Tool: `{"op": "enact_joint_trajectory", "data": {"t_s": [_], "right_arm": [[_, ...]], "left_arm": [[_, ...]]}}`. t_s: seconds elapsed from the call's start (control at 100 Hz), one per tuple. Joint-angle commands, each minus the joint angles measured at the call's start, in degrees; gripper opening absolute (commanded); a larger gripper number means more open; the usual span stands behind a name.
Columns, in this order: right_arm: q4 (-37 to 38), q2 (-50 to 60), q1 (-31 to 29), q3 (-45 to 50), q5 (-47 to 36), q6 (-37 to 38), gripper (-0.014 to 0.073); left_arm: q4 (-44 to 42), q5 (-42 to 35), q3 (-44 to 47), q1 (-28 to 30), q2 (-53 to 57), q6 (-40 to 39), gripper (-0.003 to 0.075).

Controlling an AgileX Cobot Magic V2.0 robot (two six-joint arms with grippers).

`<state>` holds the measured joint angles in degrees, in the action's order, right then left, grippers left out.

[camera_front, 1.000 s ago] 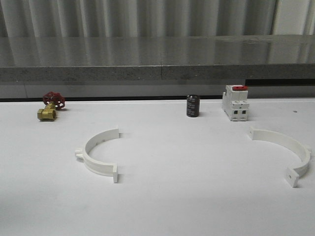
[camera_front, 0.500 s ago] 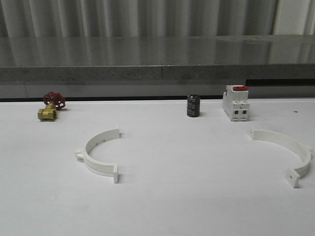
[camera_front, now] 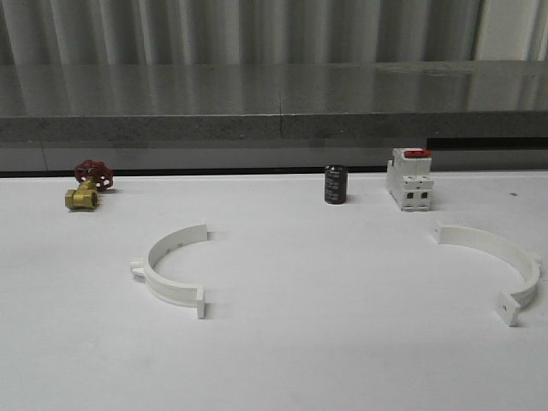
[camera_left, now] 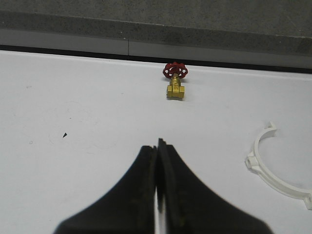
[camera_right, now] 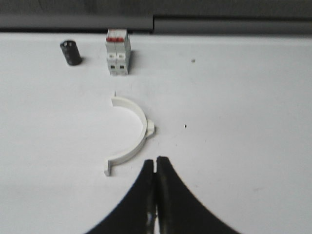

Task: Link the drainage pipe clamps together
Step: 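Open the left gripper and raise it away from the clamp half, then lower the right gripper onto the other white clamp half and grasp it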

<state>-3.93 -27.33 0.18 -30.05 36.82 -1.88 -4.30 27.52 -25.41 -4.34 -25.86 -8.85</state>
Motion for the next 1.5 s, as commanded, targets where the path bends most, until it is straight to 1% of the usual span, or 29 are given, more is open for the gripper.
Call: {"op": "enact_joint_trajectory", "data": {"t_s": [0.0, 0.08, 0.21, 0.28, 0.35, 0.4, 0.42, 0.47, 0.49, 0.52, 0.57, 0.61, 0.79, 0.99, 1.14, 1.33, 1.49], "right_arm": [[-0.47, -7.32, -0.28, -6.67, 1.83, -0.49, -0.0068], [-0.63, -12.56, -0.28, -10.03, 1.75, -0.49, -0.0068], [-0.62, -19.32, -0.28, -12.42, -0.12, -0.49, -0.0060], [-0.69, -22.17, -0.28, -12.56, -0.38, -0.49, -0.0010], [-1.07, -24.56, -0.28, -12.56, 0.07, -0.49, 0.0101], [-1.18, -26.00, -0.28, -12.56, -0.05, -0.49, 0.0223], [-1.18, -26.55, -0.28, -12.56, -0.19, -0.49, 0.0256], [-1.18, -27.68, -0.28, -12.56, -0.31, -0.49, 0.0389], [-1.23, -28.09, -0.28, -12.56, -0.31, -0.49, 0.0420], [-1.23, -28.65, -0.28, -12.56, -0.36, -0.49, 0.0490], [-1.25, -29.53, -0.28, -12.56, -0.56, -0.49, 0.0561], [-1.25, -30.31, -0.28, -12.56, -0.88, -0.49, 0.0592], [-1.30, -36.17, -0.14, -13.93, -1.67, -0.49, 0.0596], [-1.30, -47.39, 1.85, -18.91, -2.11, -0.54, 0.0595], [-1.30, -55.51, 3.21, -22.78, -3.90, -0.54, 0.0595], [-1.30, -64.33, 3.22, -26.36, -5.13, -0.54, 0.0595], [-1.30, -69.45, 3.22, -28.42, -6.59, -0.54, 0.0595]], "left_arm": [[0.22, -4.38, -1.55, 0.16, -0.19, -0.06, -0.0021], [0.22, -4.38, -1.55, 0.16, -0.19, -0.06, -0.0021], [0.22, -4.38, -1.55, 0.16, -0.19, -0.06, -0.0021], [0.22, -4.38, -1.55, 0.16, -0.19, -0.06, -0.0021], [0.22, -4.38, -1.55, 0.16, -0.19, -0.06, -0.0021], [0.22, -4.38, -1.55, 0.16, -0.19, -0.06, -0.0021], [0.22, -4.38, -1.55, 0.16, -0.19, -0.06, -0.0021], [0.22, -4.38, -1.55, 0.16, -0.19, -0.06, -0.0021], [0.22, -4.38, -1.55, 0.16, -0.19, -0.06, -0.0021], [0.22, -4.38, -1.55, 0.16, -0.19, -0.06, -0.0021], [0.22, -4.38, -1.55, 0.16, -0.19, -0.06, -0.0021], [0.22, -4.38, -1.55, 0.16, -0.19, -0.06, -0.0021], [0.22, -4.38, -1.55, 0.16, -0.19, -0.06, -0.0021], [0.22, -4.38, -1.55, 0.16, -0.19, -0.06, -0.0021], [0.22, -4.38, -1.55, 0.16, -0.19, -0.06, -0.0021], [0.22, -4.38, -1.55, 0.16, -0.19, -0.06, -0.0021], [0.22, -4.38, -1.55, 0.16, -0.19, -0.06, -0.0021]]}}
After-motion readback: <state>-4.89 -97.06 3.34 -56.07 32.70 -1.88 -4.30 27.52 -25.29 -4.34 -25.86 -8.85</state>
